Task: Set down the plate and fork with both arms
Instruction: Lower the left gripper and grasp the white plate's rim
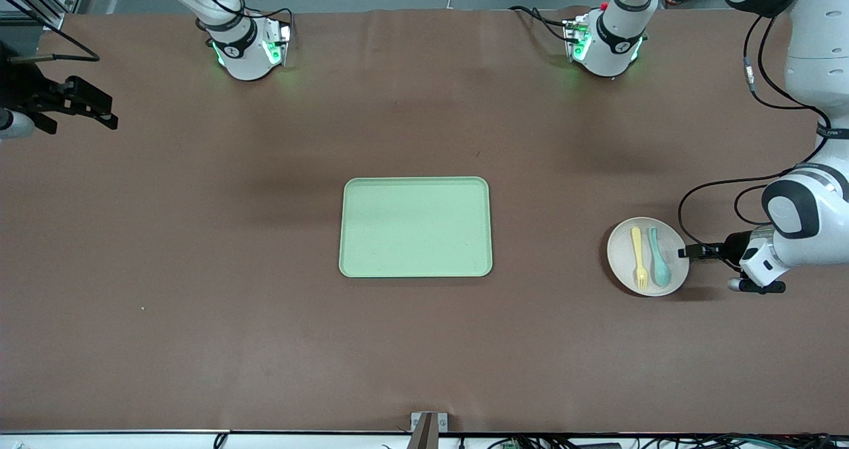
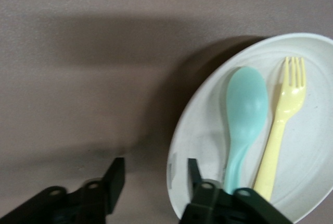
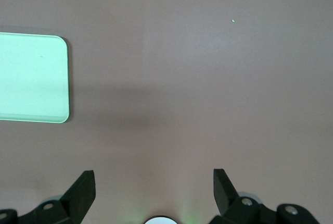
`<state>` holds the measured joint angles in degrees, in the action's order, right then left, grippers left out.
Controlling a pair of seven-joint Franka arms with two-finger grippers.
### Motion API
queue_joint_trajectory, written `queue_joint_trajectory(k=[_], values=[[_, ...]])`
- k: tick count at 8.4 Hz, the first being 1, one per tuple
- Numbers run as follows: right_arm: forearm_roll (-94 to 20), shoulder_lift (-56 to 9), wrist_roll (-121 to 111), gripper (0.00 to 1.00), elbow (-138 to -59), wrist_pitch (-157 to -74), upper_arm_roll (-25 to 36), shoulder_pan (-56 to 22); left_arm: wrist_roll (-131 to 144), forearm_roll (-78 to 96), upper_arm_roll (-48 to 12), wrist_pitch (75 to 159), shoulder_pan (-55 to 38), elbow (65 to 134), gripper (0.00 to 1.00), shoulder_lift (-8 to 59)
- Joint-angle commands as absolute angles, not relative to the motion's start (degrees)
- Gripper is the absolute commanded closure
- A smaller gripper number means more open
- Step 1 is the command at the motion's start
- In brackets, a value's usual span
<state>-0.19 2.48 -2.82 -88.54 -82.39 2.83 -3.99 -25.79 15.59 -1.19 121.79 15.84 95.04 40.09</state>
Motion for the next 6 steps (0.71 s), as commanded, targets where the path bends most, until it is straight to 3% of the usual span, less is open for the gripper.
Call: queue_joint_trajectory(k=[1, 4, 6], values=[[0.5, 2.6, -2.5, 0.00, -88.6, -82.4, 2.8, -4.1, -26.7, 16.8, -1.8, 122.7, 16.0, 95.8, 0.75, 39.6], [0.4, 2.5, -2.4, 0.00, -88.5, -82.5, 2.8, -3.8, -26.8, 16.8, -2.6, 122.6, 16.2, 96.0, 0.97, 39.6], [0.2, 2.5, -2.4, 0.00, -88.6, -83.0, 2.8, -3.7, -27.4, 15.8, -3.2, 122.1, 15.4, 95.7, 1.00, 38.2]])
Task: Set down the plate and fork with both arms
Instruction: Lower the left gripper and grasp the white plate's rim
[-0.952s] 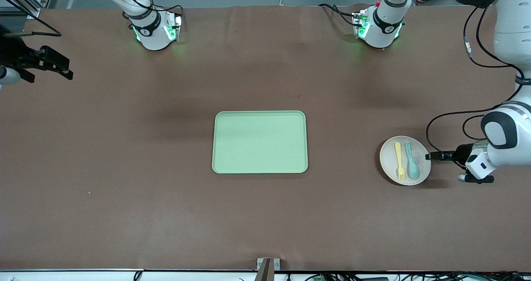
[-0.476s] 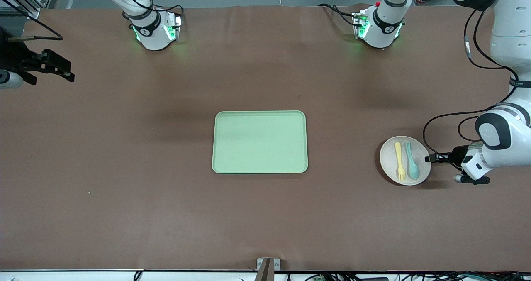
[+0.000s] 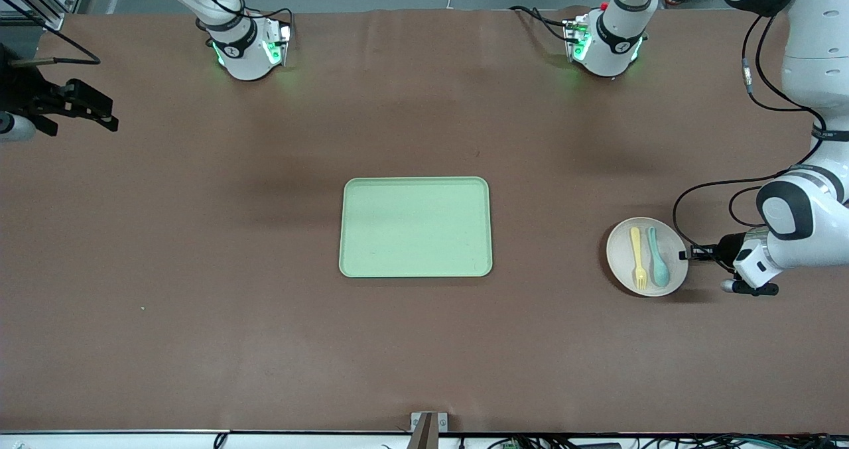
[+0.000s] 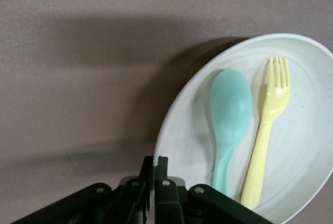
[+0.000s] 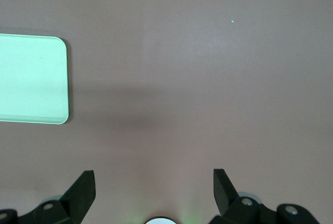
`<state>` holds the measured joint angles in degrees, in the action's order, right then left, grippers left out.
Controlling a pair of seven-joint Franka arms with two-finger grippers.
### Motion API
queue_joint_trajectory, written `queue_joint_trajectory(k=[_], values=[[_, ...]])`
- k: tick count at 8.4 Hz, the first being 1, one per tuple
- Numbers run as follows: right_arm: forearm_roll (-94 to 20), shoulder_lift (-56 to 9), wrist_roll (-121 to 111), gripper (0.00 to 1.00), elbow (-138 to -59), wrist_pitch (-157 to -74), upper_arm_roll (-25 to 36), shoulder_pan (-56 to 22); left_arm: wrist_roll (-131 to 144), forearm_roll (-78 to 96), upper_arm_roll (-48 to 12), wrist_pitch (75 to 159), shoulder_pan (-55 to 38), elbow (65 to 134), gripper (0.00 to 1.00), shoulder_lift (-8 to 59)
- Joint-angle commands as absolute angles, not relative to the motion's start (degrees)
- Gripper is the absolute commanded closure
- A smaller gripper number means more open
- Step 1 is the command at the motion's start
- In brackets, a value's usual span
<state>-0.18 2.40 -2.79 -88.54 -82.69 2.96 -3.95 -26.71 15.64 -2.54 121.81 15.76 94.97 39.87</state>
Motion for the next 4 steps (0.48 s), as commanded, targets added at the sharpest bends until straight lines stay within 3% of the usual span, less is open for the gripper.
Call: queue_joint_trajectory(k=[1, 4], values=[[0.2, 2.5, -2.4, 0.00, -88.6, -83.0, 2.8, -3.8, -26.9, 15.6, -4.2, 122.1, 14.2, 95.3, 1.00, 36.2], [0.1, 2.4, -2.3, 0.00, -88.6, -83.3, 2.8, -4.0, -21.7, 16.0, -6.2, 117.4, 9.3, 92.9, 1.00, 32.6]])
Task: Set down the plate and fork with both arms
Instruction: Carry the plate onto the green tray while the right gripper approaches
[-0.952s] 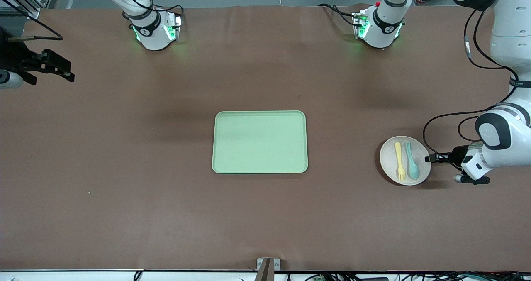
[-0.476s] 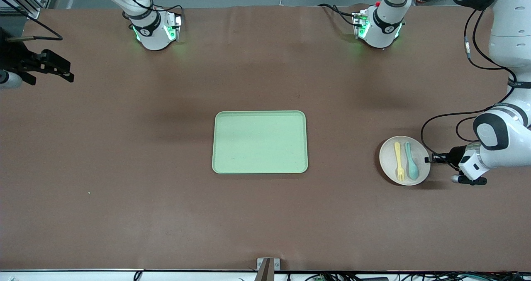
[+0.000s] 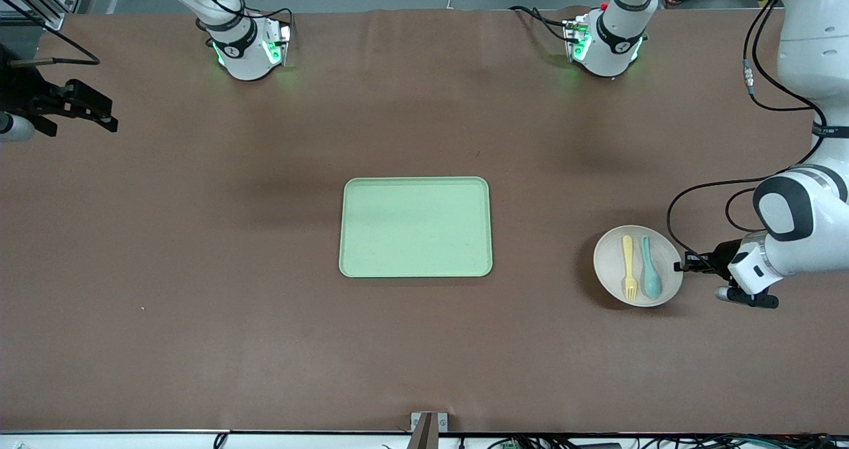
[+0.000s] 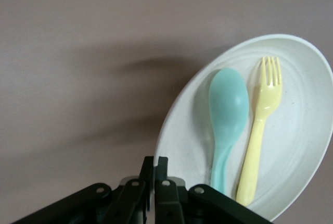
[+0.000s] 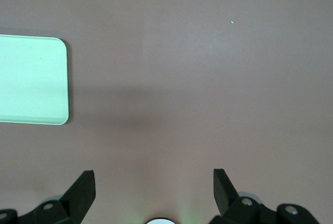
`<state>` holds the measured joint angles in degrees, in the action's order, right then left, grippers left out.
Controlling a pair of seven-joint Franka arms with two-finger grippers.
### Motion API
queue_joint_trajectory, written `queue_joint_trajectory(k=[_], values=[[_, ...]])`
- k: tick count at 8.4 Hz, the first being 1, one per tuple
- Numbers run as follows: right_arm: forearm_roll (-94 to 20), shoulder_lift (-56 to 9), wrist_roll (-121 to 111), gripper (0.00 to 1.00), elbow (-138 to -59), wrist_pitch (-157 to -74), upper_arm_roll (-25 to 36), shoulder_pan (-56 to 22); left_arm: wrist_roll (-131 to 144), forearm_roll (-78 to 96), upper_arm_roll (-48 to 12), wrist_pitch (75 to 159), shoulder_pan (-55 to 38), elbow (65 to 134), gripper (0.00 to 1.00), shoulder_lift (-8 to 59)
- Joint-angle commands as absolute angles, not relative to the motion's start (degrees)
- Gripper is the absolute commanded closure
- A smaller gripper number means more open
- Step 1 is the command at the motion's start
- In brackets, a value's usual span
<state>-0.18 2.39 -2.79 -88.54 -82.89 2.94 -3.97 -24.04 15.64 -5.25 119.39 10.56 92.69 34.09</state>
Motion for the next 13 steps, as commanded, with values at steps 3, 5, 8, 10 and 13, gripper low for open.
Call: queue_joint_trajectory(k=[3, 5, 8, 10, 13], values=[[-0.2, 1.3, -1.3, 0.00, -88.5, -83.6, 2.8, -4.9, 0.2, 16.7, -16.6, 121.9, 2.7, 93.2, 1.00, 33.4], [-0.2, 0.9, -1.3, 0.00, -88.5, -83.6, 2.8, -4.9, 9.3, 19.9, -16.8, 132.1, -6.9, 95.4, 1.00, 35.2], [-0.4, -0.1, -0.4, 0.01, -89.2, -85.8, 2.7, -6.0, 14.5, 20.3, -17.0, 144.3, -14.7, 103.9, 1.00, 34.9], [-0.8, -3.5, 8.7, 0.01, -91.8, -92.4, 2.6, -13.4, 14.7, 20.9, -17.4, 148.6, -16.6, 107.9, 1.00, 35.0], [-2.8, -15.2, 21.6, 0.01, -92.9, -106.8, 2.7, -26.9, 14.5, 20.9, -18.0, 149.5, -17.2, 109.6, 1.00, 35.4]])
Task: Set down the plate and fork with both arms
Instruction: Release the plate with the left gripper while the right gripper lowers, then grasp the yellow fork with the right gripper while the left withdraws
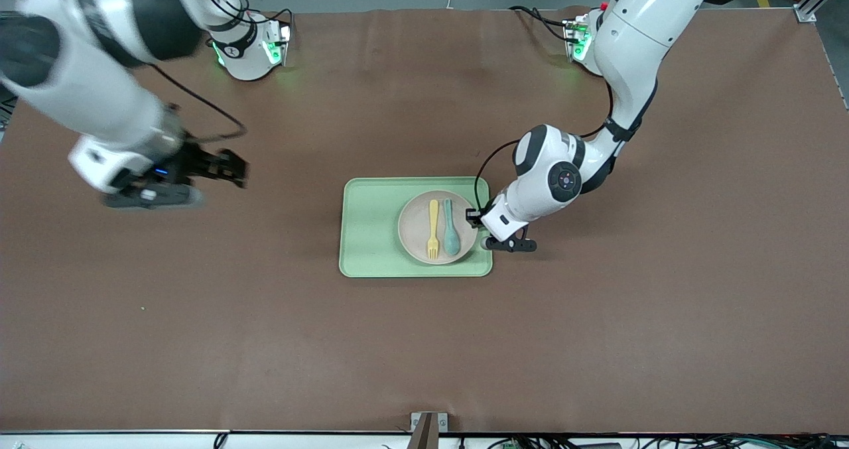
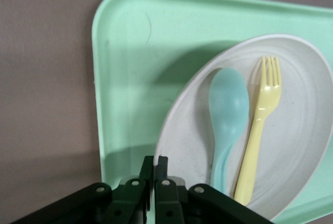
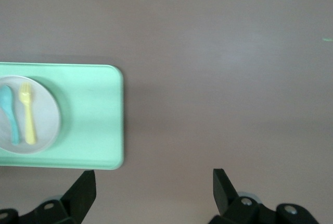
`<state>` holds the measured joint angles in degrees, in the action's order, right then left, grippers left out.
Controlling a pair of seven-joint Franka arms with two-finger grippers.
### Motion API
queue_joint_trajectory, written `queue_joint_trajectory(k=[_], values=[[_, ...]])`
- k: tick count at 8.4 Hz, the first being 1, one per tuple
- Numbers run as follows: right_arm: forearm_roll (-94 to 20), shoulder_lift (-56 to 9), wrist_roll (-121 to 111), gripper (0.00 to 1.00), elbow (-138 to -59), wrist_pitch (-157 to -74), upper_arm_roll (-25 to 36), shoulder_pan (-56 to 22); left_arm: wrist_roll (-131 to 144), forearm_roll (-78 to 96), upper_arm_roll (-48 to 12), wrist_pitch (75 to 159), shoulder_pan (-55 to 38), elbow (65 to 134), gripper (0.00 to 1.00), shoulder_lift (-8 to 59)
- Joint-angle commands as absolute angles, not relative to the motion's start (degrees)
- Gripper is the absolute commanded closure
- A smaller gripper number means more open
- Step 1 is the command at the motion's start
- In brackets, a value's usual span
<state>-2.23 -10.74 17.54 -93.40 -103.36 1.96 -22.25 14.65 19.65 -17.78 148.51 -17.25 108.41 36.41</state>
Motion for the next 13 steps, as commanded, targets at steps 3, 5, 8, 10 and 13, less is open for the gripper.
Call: queue_joint_trajectory(k=[3, 5, 8, 10, 13], values=[[-2.6, -29.6, 36.2, 0.01, -92.6, -128.2, 2.8, -37.9, 14.4, 20.9, -18.1, 148.9, -16.3, 109.2, 0.28, 34.5], [-1.5, -37.5, 44.4, 0.04, -91.7, -137.3, 3.2, -46.0, 15.0, 20.9, -18.0, 148.7, -8.9, 109.2, 0.02, 25.3], [0.5, -45.6, 49.3, 0.35, -84.4, -137.5, 4.0, -48.8, 15.7, 19.9, -17.5, 146.0, -0.9, 109.3, 0.01, 16.7], [1.3, -47.4, 49.6, 0.43, -84.0, -137.6, 4.0, -50.4, 16.0, 12.2, -17.4, 138.8, 5.0, 109.2, 0.01, 9.8], [1.2, -48.4, 50.3, 0.70, -84.0, -137.5, 4.0, -51.5, 14.9, 5.3, -0.9, 122.6, -4.8, 108.0, 0.01, 0.1]])
